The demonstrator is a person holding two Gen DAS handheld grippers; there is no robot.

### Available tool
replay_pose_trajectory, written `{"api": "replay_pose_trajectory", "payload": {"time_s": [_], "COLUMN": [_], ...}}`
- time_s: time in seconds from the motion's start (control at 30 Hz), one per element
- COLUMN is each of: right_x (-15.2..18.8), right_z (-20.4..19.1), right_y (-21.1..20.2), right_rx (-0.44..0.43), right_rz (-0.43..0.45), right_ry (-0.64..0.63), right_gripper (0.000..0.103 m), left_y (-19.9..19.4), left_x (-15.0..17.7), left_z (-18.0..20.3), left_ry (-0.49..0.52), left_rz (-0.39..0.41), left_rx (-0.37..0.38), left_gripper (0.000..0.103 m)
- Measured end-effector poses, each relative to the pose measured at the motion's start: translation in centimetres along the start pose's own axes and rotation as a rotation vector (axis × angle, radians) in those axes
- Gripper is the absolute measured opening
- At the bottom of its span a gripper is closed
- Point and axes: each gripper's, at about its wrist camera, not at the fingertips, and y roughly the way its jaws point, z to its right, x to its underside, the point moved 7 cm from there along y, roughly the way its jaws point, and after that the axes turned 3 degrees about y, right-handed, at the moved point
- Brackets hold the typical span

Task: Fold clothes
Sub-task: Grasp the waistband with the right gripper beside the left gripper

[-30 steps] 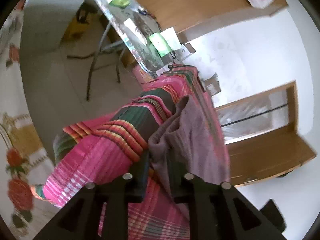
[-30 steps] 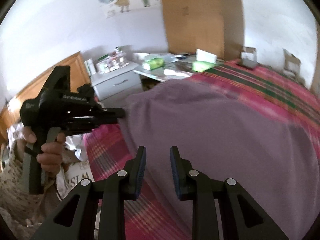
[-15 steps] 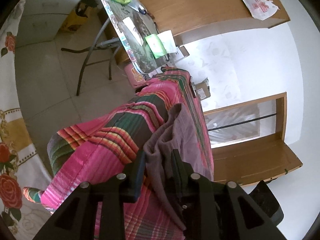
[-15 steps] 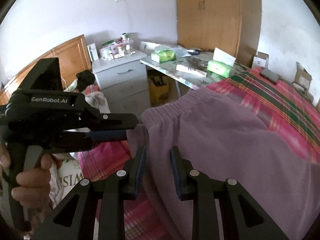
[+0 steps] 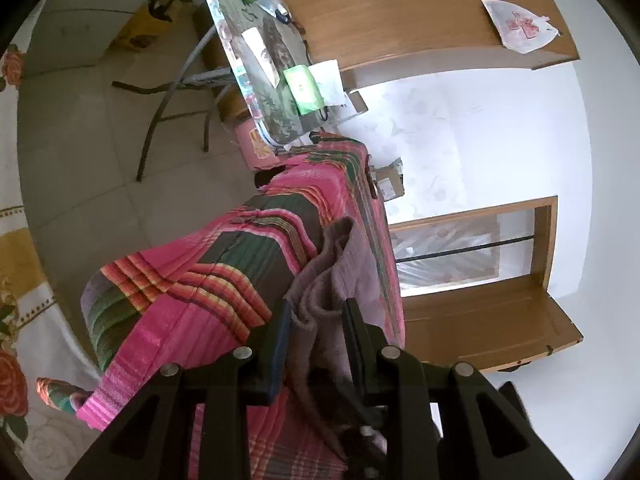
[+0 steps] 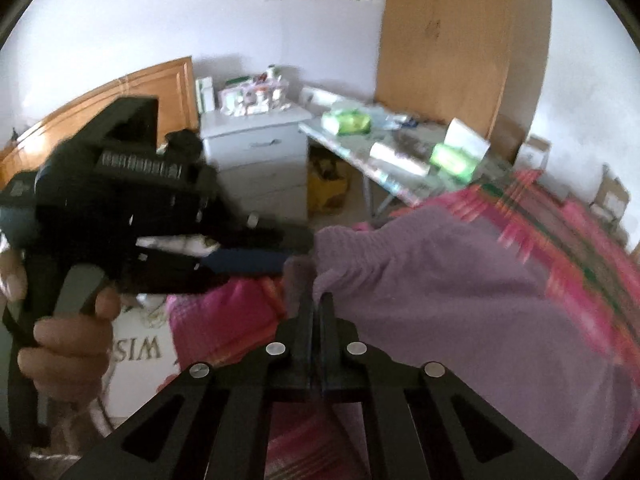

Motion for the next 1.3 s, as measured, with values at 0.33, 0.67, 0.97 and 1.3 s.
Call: {"api": "replay_pose_trajectory", "payload": {"time_s": [0.33, 0.67, 0.97, 1.3], "right_x": [0.5, -0.3, -0.7, -1.6], "right_z": [-0.3, -2.0, -1.8, 0.2], "right_y": [0.1, 1.2, 2.1, -2.2], "right_rx": [-0.053, 0.125, 0.272, 0.236], "right_rz": [-0.023, -0.010, -0.013, 0.177], "right_ry": [0.026, -0.114, -0.152, -0.008], "right_gripper": [0.027, 0.040, 0.015, 0.012], "left_y": [0.2, 0.3, 0.1, 4.0], "left_x": [0.0, -0.3, -1.9, -3.1], "left_z": [0.1, 0.0, 0.4, 2.6], "left_ry": [0.003, 0.010, 0.014, 0.007], "left_rz": [-0.013, -0.035, -0.055, -0.219], "left_rx": [-0.017, -0.048, -0.053, 0.029], "left_gripper": [0.027, 0.027, 0.038, 0.046]}}
